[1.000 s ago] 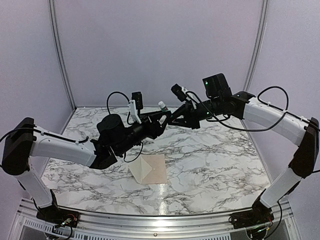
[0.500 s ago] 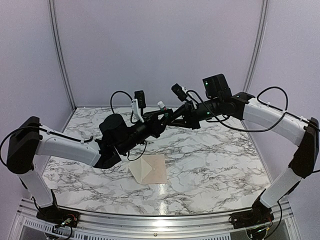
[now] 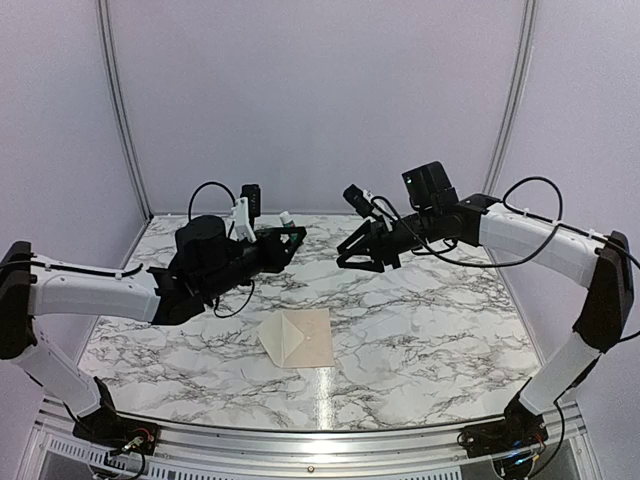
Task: Place the letter into the envelope and seal it
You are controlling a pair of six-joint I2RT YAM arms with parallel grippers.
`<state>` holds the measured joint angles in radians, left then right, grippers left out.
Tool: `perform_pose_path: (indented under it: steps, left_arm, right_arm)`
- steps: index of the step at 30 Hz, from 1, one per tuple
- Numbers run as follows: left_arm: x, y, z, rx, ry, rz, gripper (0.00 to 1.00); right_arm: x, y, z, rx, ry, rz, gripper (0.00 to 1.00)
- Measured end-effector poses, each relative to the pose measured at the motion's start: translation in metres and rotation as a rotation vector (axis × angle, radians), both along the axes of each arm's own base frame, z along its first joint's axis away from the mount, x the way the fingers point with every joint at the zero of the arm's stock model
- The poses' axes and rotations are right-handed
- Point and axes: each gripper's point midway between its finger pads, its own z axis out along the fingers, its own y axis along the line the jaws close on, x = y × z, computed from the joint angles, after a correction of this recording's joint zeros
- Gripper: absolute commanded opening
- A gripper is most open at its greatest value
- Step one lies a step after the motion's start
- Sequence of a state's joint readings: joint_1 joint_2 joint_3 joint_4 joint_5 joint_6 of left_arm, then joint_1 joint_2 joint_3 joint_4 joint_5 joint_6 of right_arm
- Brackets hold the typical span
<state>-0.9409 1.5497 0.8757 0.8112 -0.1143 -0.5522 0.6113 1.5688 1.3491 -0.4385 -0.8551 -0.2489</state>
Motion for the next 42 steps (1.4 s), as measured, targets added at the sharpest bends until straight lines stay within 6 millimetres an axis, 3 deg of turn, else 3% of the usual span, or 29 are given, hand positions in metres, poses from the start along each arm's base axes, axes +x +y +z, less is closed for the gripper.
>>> perform_pose_path:
  steps: [4, 8, 12, 15, 22, 28, 42]
  left_arm:
    - [0.018, 0.046, -0.019, 0.126, 0.15, 0.101, 0.0]
    - [0.031, 0.102, -0.068, 0.274, 0.353, 0.218, 0.0]
    - [0.017, 0.14, -0.116, 0.383, 0.532, 0.259, 0.0]
    - [0.004, 0.155, -0.148, 0.431, 0.652, 0.244, 0.0]
    - [-0.014, 0.155, -0.199, 0.502, 0.83, 0.171, 0.0]
    - [-0.022, 0.15, -0.225, 0.53, 0.91, 0.122, 0.0]
    - [-0.03, 0.125, -0.255, 0.496, 0.989, -0.026, 0.0]
  right_arm:
    - [0.007, 0.006, -0.041, -0.052, 0.08, 0.025, 0.4]
    - [0.006, 0.011, -0.093, -0.119, 0.218, 0.058, 0.21]
    - [0.009, 0.01, -0.143, -0.212, 0.321, 0.037, 0.1]
    - [0.009, 0.009, -0.164, -0.261, 0.362, 0.03, 0.07]
    - [0.003, 0.018, -0.19, -0.324, 0.392, 0.048, 0.05]
    - [-0.003, 0.033, -0.204, -0.357, 0.394, 0.081, 0.04]
    - [-0.002, 0.033, -0.235, -0.425, 0.425, 0.069, 0.01]
